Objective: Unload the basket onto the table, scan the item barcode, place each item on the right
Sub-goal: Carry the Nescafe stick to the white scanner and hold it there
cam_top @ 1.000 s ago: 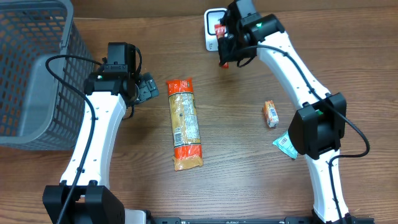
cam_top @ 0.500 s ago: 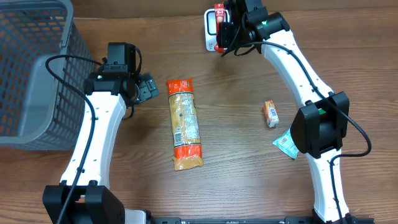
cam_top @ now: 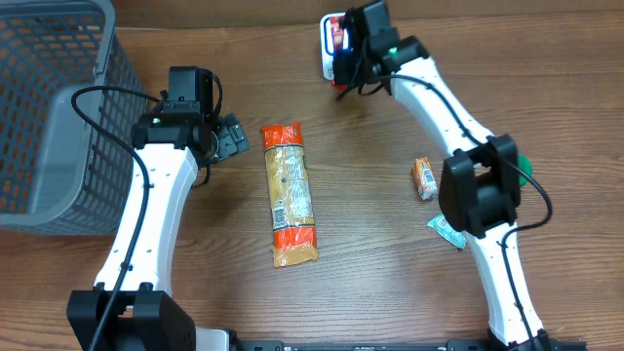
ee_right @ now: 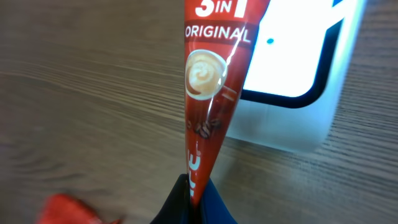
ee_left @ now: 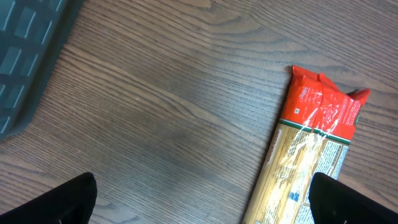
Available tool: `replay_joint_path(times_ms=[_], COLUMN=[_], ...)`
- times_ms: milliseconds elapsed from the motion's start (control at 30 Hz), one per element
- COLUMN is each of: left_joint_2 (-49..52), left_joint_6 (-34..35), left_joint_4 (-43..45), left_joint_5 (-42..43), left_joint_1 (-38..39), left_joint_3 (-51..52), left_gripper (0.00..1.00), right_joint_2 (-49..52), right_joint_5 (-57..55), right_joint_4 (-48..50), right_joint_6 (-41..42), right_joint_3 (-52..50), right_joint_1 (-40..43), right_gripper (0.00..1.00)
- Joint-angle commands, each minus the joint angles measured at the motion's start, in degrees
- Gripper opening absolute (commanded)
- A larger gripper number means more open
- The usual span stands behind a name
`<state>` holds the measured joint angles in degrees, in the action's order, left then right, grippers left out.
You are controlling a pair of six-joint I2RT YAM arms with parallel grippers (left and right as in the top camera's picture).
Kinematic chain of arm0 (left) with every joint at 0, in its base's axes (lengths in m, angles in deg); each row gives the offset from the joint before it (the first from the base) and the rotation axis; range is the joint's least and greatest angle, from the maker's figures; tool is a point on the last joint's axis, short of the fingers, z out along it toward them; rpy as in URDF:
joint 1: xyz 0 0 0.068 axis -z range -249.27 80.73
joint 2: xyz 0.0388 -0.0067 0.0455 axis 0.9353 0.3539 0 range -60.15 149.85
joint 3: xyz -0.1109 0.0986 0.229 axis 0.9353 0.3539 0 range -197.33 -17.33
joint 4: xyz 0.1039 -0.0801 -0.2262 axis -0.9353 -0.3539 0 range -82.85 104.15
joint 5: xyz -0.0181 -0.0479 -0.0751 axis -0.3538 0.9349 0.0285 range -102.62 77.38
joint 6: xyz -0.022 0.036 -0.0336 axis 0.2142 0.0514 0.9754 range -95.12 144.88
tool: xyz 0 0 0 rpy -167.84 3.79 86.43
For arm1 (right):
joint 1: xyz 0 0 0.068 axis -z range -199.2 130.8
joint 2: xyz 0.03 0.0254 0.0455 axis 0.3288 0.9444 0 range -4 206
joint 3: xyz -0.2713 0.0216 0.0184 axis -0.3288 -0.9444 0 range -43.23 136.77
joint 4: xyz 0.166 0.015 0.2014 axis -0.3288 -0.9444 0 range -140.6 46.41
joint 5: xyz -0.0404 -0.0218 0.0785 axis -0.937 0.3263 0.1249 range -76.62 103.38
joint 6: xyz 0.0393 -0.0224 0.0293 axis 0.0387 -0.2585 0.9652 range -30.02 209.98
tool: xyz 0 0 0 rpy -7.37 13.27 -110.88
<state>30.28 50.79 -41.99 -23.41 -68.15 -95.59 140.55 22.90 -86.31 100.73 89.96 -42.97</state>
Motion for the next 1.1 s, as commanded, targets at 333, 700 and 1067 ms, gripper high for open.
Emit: replay_joint_path(times_ms=[333,700,1067], left_joint_2=[0.3,0.3,0.3], left_joint_6=[-0.6,-0.6,-0.6], left_joint_4=[0.0,0.0,0.0], left_joint_5=[-0.5,-0.5,-0.5], left_joint_1=[0.0,0.0,0.0], left_joint_3=[-0.1,-0.1,-0.1], left_gripper=[1.00,1.00,1.00], right_joint_2=[1.5,1.7,2.5], right_joint_5=[-5.6,-5.6,-5.6], right_joint_4=[7.0,8.1,7.5], right_joint_6=[-2.0,1.3,1.3], right_joint_3=[1.4,-0.6,-0.7], right_joint_1=[-0.4,0.0,0.1], right_gripper=[0.03,0.03,0.03])
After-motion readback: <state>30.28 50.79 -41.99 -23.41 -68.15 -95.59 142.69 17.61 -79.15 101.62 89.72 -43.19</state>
